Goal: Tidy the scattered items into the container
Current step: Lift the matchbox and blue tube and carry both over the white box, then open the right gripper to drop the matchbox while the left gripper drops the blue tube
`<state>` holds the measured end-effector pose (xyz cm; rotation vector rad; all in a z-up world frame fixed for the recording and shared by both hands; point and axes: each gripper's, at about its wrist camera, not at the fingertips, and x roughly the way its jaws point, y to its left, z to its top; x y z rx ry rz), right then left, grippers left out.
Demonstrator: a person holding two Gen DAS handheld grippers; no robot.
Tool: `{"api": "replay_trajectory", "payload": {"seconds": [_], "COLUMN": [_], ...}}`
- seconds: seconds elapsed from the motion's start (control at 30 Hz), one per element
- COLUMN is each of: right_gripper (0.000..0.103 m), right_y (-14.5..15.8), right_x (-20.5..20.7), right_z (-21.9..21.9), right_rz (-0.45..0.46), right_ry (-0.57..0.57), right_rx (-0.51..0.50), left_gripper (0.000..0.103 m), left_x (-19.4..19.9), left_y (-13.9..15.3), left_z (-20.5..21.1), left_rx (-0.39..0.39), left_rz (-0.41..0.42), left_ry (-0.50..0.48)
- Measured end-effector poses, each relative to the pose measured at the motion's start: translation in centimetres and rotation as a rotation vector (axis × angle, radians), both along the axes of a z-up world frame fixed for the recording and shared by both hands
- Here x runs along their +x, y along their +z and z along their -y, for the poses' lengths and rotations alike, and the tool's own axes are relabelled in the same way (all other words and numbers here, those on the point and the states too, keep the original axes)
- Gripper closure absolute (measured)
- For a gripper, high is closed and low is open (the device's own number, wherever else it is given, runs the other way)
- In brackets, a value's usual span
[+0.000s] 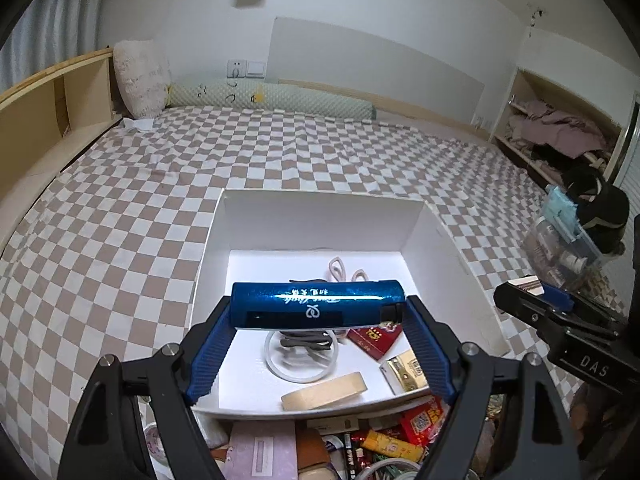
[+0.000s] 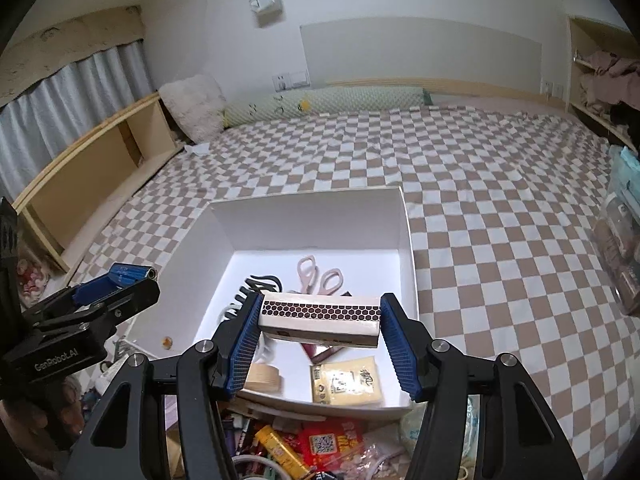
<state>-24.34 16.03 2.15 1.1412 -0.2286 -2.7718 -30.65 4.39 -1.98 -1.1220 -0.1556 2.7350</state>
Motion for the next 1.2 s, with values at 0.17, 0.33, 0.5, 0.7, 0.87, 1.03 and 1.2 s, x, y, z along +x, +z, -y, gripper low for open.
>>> {"api": "replay_trajectory", "payload": {"seconds": [0.17,0.33,0.5,0.7,0.87,1.03,1.2], "right_gripper": [0.044,0.044,0.044,0.044,0.043,0.022,0.022], "right_y": [-1.6,-3.3,-4.6,-5.3,-5.6,-5.8,-5.6], "right_x": [-1.3,-2.2,-2.9,-3.2,-3.1,-3.1,-2.8], "right_z": [0.1,0.8,1.3,1.8,2.1,2.1,2.3], "right_rz": [0.061,0.127,0.181,0.209,0.211,0.22,0.209], "right_ry": [0.01,0.019,0.03,0.025,0.013,0.016,0.022], "right_rx": [-0.006,0.01,0.024,0.064,0.085,0.069,0.089], "left_gripper": [0.02,0.02,0.02,0.02,0.02,0.02,0.02], "left_x": [-1.1,-1.8,-2.1,-2.3,-2.5,-2.6,-2.7], "left_y": [-1.5,-2.8,-3.5,-4.2,-4.8,-5.4,-6.0], "left_z": [-0.6,-1.0,-0.9,-0.3,0.1,0.2,0.4], "left_rx": [-0.022,-0.032,-0.043,-0.049,-0.048,-0.033,-0.033], "left_rz": [0.046,0.08,0.1,0.112,0.128,0.154,0.171], "left_ry": [0.014,0.014,0.017,0.028,0.033,0.033,0.039]}}
